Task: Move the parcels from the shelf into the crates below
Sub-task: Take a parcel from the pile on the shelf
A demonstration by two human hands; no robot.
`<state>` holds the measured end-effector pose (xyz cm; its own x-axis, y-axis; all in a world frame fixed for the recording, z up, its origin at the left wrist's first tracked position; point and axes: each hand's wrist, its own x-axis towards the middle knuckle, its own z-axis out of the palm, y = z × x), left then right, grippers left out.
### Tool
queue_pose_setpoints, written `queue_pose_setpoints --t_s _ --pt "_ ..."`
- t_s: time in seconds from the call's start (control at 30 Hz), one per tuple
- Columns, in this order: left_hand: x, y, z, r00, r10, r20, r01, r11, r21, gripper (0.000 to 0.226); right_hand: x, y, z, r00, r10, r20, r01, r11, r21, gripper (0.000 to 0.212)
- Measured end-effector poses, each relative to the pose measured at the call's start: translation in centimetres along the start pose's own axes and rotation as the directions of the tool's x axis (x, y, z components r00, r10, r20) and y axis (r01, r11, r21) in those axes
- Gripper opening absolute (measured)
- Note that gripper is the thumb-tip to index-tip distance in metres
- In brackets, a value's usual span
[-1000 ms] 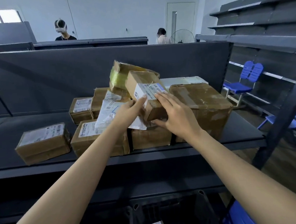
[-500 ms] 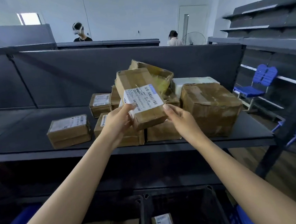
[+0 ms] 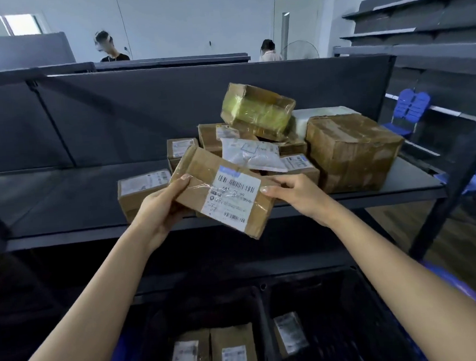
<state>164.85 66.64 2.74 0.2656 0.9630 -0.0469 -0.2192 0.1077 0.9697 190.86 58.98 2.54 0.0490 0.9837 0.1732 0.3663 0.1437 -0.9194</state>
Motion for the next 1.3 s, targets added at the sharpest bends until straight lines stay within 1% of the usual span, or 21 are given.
queue_pose_setpoints --t_s 0.1,0.17,0.2,0.27,0.33,0.4,0.47,0.53,0.57,0.67,0.77,0.8,0.9,1.0,1.1,1.2,1.3 --pt "-1.6 -1.4 0.1 0.999 -0.001 -0.054 -0.009 0.984 -0.176 0.017 -1.0 0.5 2.3 0.99 0.072 -0.118 -0.048 0.98 0.192 0.042" --pt "-2.5 -2.6 0.9 0.997 -0.016 -0.081 -0.004 0.971 -0.241 0.011 -1.9 1.4 3.9 0.976 0.18 -0.119 -0.134 0.937 0.321 0.057" --pt "-2.8 -3.3 1.4 0.997 -0.025 -0.078 0.004 0.966 -0.26 0.011 -2.5 2.0 4.4 0.969 0.23 -0.095 -0.183 0.918 0.352 0.058" --pt "-3.3 -4.4 2.1 0.997 -0.048 -0.053 0.03 0.954 -0.299 0.013 -3.5 3.0 4.8 0.957 0.288 -0.047 -0.252 0.897 0.363 0.044" --pt "-3.7 -5.2 2.6 0.996 -0.087 -0.037 0.073 0.955 -0.288 0.014 -4.4 3.6 4.1 0.949 0.31 -0.062 -0.268 0.894 0.358 0.035" --pt "-3.7 -5.6 3.1 0.993 -0.112 -0.031 0.103 0.972 -0.209 0.014 -5.1 4.1 2.7 0.946 0.307 -0.101 -0.253 0.898 0.36 0.032" --pt "-3.7 -6.2 3.9 0.994 -0.111 -0.022 0.108 0.989 -0.102 0.015 -5.7 4.8 1.0 0.946 0.303 -0.11 -0.248 0.902 0.353 0.03" --pt "-3.9 -7.0 5.3 0.995 -0.097 -0.006 0.096 0.995 -0.024 0.021 -6.5 5.8 -0.7 0.946 0.301 -0.122 -0.245 0.907 0.341 0.034" --pt "-4.0 -7.6 6.3 0.996 -0.092 -0.009 0.092 0.996 -0.015 0.022 -6.9 6.6 -1.5 0.943 0.302 -0.139 -0.241 0.91 0.338 0.038" --pt "-4.2 -10.0 9.7 0.994 -0.099 -0.05 0.097 0.995 -0.039 0.023 -8.2 9.0 -3.8 0.921 0.328 -0.208 -0.259 0.918 0.301 0.045" --pt "-4.5 -13.3 12.9 0.986 -0.132 -0.103 0.125 0.99 -0.068 0.026 -9.9 12.1 -6.3 0.893 0.361 -0.269 -0.3 0.922 0.244 0.058" --pt "-4.7 -14.5 13.8 0.981 -0.151 -0.125 0.141 0.986 -0.086 0.025 -10.5 13.1 -7.2 0.89 0.363 -0.275 -0.305 0.924 0.233 0.057" --pt "-5.4 -18.4 16.5 0.957 -0.228 -0.179 0.205 0.969 -0.138 0.024 -12.3 16.5 -9.1 0.902 0.371 -0.222 -0.332 0.923 0.196 0.038" --pt "-6.2 -22.3 18.3 0.932 -0.284 -0.225 0.255 0.955 -0.15 0.026 -14.1 19.6 -9.8 0.907 0.39 -0.16 -0.366 0.916 0.162 0.009" --pt "-6.8 -25.9 19.3 0.906 -0.315 -0.282 0.292 0.949 -0.122 0.027 -15.2 22.8 -9.5 0.872 0.453 -0.182 -0.427 0.889 0.168 0.021" --pt "-6.5 -29.8 19.6 0.873 -0.345 -0.344 0.342 0.937 -0.07 0.024 -16.2 26.0 -8.2 0.815 0.542 -0.205 -0.506 0.838 0.203 0.019" --pt "-6.3 -34.0 19.5 0.852 -0.364 -0.377 0.385 0.923 -0.022 0.027 -17.4 29.4 -6.4 0.752 0.595 -0.285 -0.538 0.803 0.257 0.017"
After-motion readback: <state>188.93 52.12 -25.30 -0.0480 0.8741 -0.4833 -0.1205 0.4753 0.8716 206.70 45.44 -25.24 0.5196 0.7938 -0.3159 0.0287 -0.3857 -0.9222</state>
